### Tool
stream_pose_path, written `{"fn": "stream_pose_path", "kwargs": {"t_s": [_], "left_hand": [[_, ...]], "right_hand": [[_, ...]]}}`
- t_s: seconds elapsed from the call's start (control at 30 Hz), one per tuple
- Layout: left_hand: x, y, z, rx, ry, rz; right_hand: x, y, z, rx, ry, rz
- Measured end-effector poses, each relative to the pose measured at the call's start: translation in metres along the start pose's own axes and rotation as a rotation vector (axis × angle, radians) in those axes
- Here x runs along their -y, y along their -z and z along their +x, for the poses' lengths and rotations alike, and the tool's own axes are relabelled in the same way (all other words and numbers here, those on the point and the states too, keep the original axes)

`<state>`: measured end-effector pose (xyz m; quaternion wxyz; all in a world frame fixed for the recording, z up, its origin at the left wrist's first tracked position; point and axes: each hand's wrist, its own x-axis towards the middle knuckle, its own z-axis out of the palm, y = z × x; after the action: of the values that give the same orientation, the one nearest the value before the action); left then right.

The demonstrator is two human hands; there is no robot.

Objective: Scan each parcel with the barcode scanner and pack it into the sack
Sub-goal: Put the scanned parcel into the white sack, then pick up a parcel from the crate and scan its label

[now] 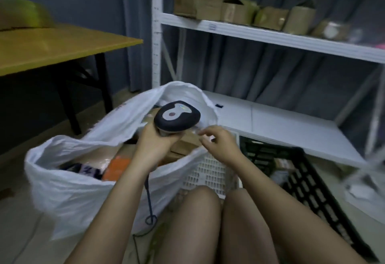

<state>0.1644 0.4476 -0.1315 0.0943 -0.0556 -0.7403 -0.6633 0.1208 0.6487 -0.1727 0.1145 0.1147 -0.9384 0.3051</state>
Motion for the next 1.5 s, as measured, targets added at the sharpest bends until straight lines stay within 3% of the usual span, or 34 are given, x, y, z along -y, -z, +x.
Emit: {"fn": "stream_pose_path", "kwargs": {"t_s": [0.23,0.6,0.93,1.2,1.4,1.5], "left_hand": [[-0.017,-0.131,0.008,0.303,0.004,-0.040],[0.025,-0.279,0.058,0.545,0.092,-0.004],[0.129,-0.376,0.098,0.747,0.222,0.054],[0.189,-0.448,0.123,0.946,0.253,0.129],[0.224,-0.465,0.136,0.970,0.271,0.263],[0.232,-0.467,0.135,0.958,0.287,0.261]], "right_hand": [[-0.111,0.102,-0.087,-0.289,-0.425,0.079],[-0.261,0.148,-0.129,-0.353,-0.790,0.116],[-0.431,0.057,-0.183,-0.027,-1.240,-0.008],[-0.527,-0.012,-0.196,0.128,-1.410,-0.269],[-0.572,-0.040,-0.194,0.443,-1.254,-0.723],[-0.580,-0.047,-0.192,0.507,-1.217,-0.789]]}}
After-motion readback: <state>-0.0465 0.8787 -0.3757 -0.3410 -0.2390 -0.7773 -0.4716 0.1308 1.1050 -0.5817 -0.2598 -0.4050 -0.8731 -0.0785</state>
